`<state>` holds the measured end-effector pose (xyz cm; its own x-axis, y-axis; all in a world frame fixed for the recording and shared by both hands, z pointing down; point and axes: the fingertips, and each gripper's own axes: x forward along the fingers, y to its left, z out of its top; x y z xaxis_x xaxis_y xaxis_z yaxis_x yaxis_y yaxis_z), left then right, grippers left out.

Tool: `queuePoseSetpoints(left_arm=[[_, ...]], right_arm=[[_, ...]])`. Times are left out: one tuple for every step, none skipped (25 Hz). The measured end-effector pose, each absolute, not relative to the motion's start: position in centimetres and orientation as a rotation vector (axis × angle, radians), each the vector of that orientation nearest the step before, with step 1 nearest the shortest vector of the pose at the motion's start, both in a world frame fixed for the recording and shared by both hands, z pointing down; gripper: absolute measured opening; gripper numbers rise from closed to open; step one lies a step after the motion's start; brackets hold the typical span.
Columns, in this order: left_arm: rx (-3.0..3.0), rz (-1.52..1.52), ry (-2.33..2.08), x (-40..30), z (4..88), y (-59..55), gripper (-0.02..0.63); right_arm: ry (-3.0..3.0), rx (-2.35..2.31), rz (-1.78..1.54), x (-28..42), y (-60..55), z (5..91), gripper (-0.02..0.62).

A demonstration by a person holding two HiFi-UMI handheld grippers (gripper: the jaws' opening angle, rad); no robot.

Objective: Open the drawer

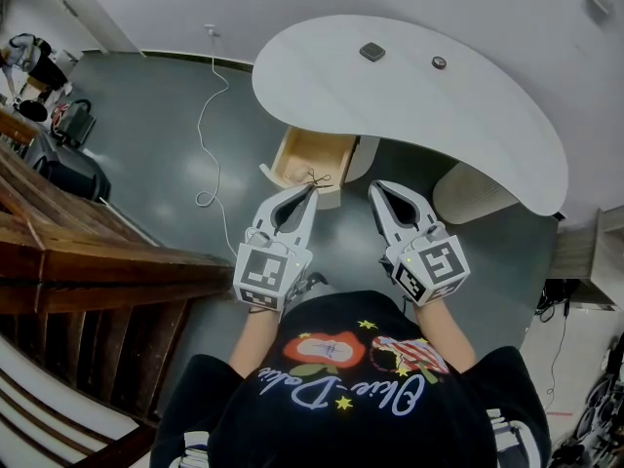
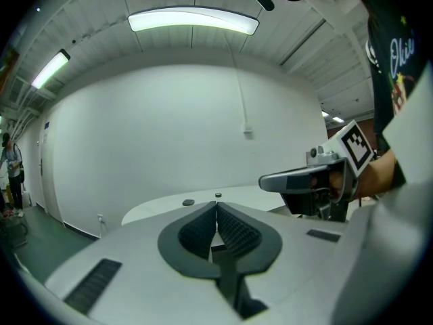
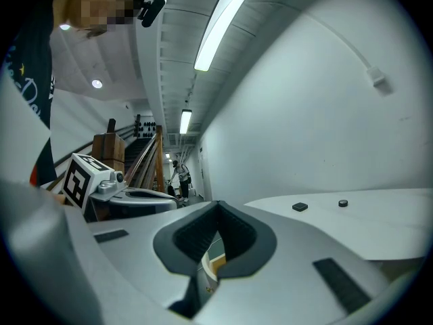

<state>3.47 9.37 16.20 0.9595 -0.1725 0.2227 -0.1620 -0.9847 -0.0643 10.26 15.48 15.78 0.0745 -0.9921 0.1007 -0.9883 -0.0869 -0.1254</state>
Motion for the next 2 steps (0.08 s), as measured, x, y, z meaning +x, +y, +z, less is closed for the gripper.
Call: queuePoseSetpoints(left_arm=[[-3.063,-0.351,0.265,3.42,16.16,9.28,0.005],[-3.061,-0.347,0.269,3.37,16.11,9.20,0.005]], right_arm=[[2.106,-2.284,-0.251,10.23,15.42,15.78,0.000],[2.105,-2.284,-0.253,10.20,15.36,15.79,0.000]])
